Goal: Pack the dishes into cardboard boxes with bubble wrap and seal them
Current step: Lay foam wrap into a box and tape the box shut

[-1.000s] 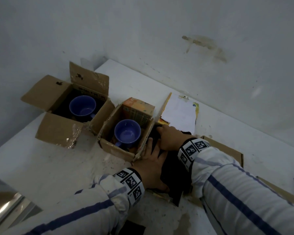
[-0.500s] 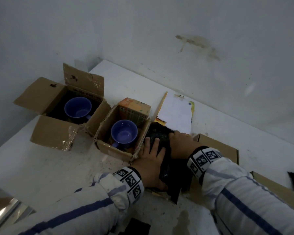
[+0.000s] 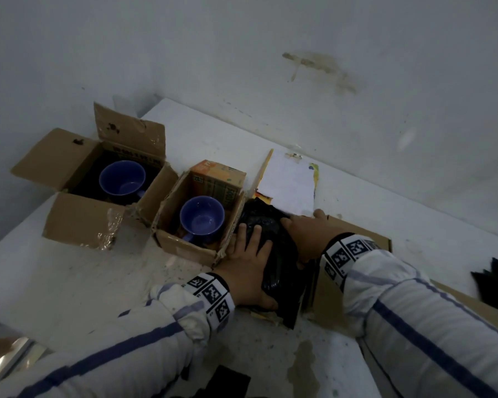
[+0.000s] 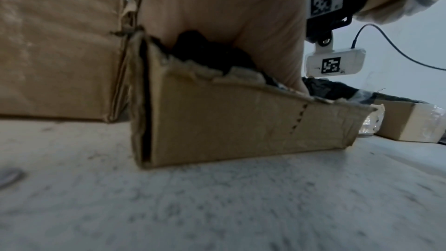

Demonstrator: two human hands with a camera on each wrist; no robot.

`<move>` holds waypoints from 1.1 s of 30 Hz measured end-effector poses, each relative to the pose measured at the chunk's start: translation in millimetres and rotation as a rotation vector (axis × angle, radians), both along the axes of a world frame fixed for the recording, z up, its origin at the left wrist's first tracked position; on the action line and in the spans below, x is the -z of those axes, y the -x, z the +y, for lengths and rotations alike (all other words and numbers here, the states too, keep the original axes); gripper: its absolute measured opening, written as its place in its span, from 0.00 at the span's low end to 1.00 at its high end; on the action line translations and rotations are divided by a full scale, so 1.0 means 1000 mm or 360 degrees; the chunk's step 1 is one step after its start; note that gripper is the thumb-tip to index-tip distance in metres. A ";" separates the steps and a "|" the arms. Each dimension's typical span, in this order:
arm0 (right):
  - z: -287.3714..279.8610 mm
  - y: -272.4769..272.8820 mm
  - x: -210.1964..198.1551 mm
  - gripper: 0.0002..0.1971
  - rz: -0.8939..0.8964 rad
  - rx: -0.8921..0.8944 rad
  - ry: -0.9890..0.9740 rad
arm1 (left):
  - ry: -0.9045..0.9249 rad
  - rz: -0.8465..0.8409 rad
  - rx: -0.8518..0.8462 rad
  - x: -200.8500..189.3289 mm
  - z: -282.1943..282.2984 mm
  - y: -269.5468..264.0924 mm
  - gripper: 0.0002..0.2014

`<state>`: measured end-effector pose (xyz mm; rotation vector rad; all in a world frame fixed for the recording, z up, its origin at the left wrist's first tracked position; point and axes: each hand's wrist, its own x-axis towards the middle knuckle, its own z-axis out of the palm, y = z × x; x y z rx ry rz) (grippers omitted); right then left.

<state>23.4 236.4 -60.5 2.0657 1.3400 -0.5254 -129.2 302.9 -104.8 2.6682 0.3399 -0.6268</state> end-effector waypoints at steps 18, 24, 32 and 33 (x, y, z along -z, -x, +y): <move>-0.008 0.007 0.006 0.13 0.0323 0.0362 -0.0523 | -0.0068 -0.0043 -0.0433 -0.002 -0.033 -0.022 0.51; -0.002 0.002 0.014 0.12 0.0380 0.0353 -0.0517 | -0.0135 -0.0139 -0.0460 0.003 -0.038 -0.022 0.50; -0.010 0.001 0.012 0.15 -0.0112 0.0127 -0.0486 | -0.0239 -0.0181 -0.0400 0.009 -0.036 -0.018 0.51; -0.011 -0.001 0.010 0.15 -0.0098 0.0181 -0.0475 | -0.0235 -0.0180 -0.0393 0.008 -0.035 -0.018 0.52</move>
